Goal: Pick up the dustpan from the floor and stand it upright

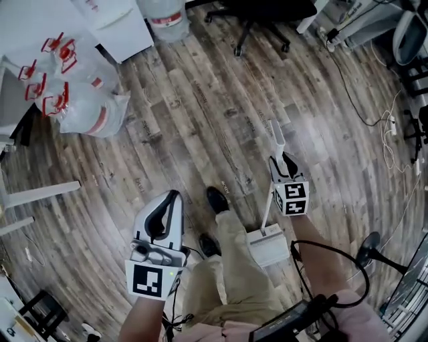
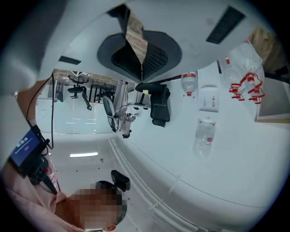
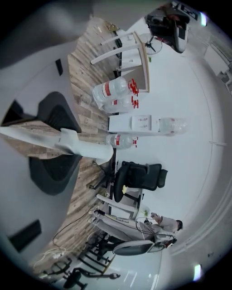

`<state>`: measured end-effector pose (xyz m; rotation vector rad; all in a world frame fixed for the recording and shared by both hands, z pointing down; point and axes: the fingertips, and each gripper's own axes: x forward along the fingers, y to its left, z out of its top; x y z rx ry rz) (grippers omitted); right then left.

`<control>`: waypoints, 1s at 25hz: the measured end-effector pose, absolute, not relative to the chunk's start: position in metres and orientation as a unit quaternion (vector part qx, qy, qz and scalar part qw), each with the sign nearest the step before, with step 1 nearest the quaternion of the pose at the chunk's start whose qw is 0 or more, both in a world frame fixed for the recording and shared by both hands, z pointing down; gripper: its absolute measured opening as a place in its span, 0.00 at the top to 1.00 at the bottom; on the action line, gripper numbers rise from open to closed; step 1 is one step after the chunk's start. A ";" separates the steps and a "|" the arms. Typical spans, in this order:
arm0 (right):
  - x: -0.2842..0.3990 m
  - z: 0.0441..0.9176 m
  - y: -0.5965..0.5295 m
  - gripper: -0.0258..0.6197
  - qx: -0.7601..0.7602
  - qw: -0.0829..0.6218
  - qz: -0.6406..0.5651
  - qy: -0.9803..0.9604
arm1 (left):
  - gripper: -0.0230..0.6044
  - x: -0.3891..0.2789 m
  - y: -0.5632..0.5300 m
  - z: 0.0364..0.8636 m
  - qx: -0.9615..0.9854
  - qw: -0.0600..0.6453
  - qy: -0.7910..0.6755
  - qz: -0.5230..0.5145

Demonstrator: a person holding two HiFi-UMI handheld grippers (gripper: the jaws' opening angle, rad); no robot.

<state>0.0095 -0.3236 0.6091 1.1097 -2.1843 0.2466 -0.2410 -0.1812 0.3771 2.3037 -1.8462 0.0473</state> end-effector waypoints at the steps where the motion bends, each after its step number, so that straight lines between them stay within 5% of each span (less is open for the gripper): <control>1: 0.017 0.600 -0.317 0.72 0.431 0.328 0.093 -0.835 | 0.94 -0.238 -0.174 0.369 0.779 0.087 -0.621 0.015; 25: 0.153 0.470 -0.159 0.73 0.527 0.264 0.071 -0.805 | 0.94 -0.166 -0.043 0.242 0.821 0.006 -0.571 0.004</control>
